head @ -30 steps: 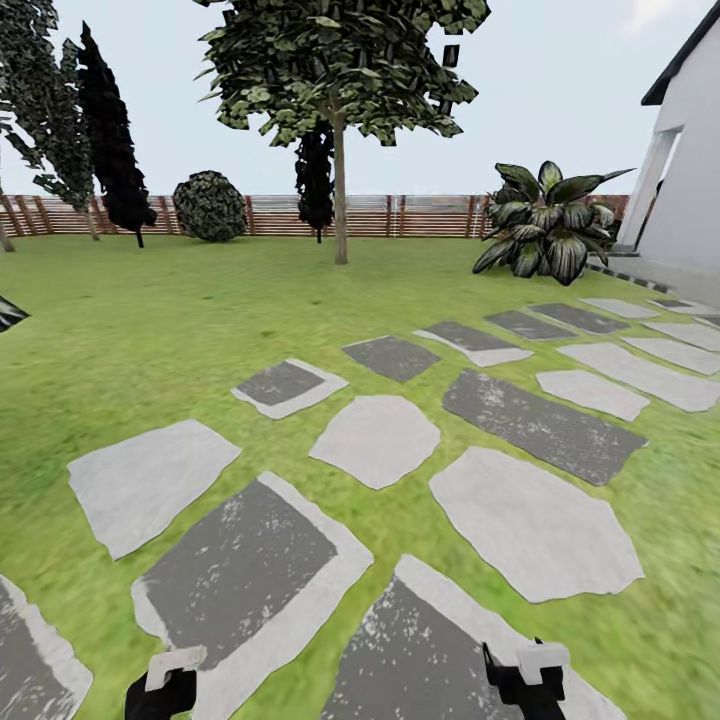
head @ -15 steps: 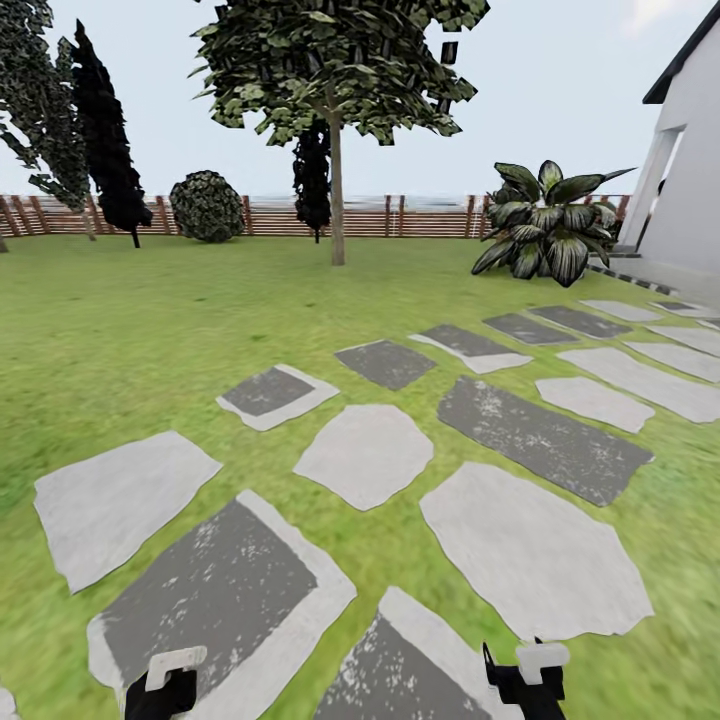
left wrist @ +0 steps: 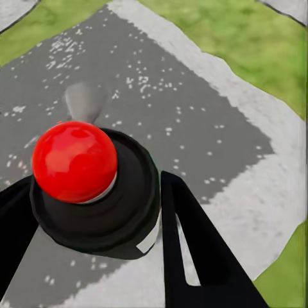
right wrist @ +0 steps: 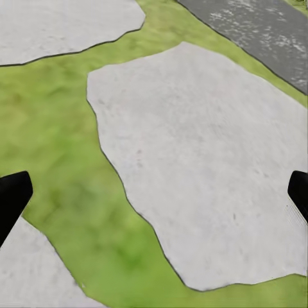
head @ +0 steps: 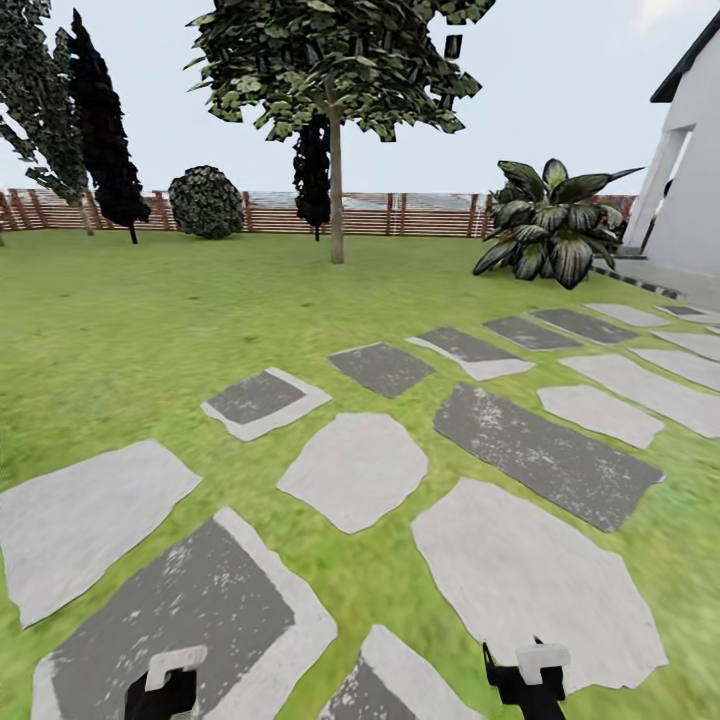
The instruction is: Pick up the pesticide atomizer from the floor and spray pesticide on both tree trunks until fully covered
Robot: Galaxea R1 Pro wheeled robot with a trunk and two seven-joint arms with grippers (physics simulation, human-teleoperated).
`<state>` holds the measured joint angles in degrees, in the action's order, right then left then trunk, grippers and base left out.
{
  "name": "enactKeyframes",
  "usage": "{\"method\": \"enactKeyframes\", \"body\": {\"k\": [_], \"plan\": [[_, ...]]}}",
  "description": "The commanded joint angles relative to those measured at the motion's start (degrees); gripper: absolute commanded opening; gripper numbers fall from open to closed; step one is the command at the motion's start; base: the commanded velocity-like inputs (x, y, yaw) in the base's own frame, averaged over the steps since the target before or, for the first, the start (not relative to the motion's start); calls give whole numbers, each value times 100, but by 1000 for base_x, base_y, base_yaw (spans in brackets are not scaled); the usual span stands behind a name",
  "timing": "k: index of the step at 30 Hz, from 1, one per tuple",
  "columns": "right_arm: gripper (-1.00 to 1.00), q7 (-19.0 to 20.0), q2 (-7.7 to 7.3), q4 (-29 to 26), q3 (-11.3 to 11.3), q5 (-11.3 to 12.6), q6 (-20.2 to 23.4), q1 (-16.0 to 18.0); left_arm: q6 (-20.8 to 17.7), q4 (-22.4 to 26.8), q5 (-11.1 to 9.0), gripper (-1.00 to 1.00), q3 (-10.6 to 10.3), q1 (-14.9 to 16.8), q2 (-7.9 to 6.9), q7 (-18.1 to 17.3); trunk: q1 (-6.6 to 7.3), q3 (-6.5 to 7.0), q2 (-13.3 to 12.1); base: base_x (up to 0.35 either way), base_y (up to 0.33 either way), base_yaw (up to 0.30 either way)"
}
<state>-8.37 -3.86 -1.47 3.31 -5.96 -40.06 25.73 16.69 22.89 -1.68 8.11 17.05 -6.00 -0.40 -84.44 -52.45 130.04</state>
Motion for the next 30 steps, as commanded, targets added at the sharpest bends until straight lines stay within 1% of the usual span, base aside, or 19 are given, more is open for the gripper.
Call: {"method": "enactKeyframes", "body": {"k": [1, 12, 24, 30], "plan": [[100, -60, -1, 3, 29, -54, -2, 2, 18, -4, -17, -100, 6, 3, 1, -4, -2, -6, 2, 295, -169, 146], [100, -60, -1, 2, 29, -47, -2, 2, 18, -4, -19, -100, 6, 5, 2, -4, -2, -72, 2, 295, -169, 173], [100, -60, -1, 0, 29, -46, -2, 3, 18, -3, -25, -100, 6, 3, -1, -4, -2, -86, 2, 296, -168, 15], [100, -60, -1, 0, 29, -46, -2, 3, 18, 1, -26, -100, 6, 5, -2, -4, -2, -126, 2, 319, -122, 0]]}}
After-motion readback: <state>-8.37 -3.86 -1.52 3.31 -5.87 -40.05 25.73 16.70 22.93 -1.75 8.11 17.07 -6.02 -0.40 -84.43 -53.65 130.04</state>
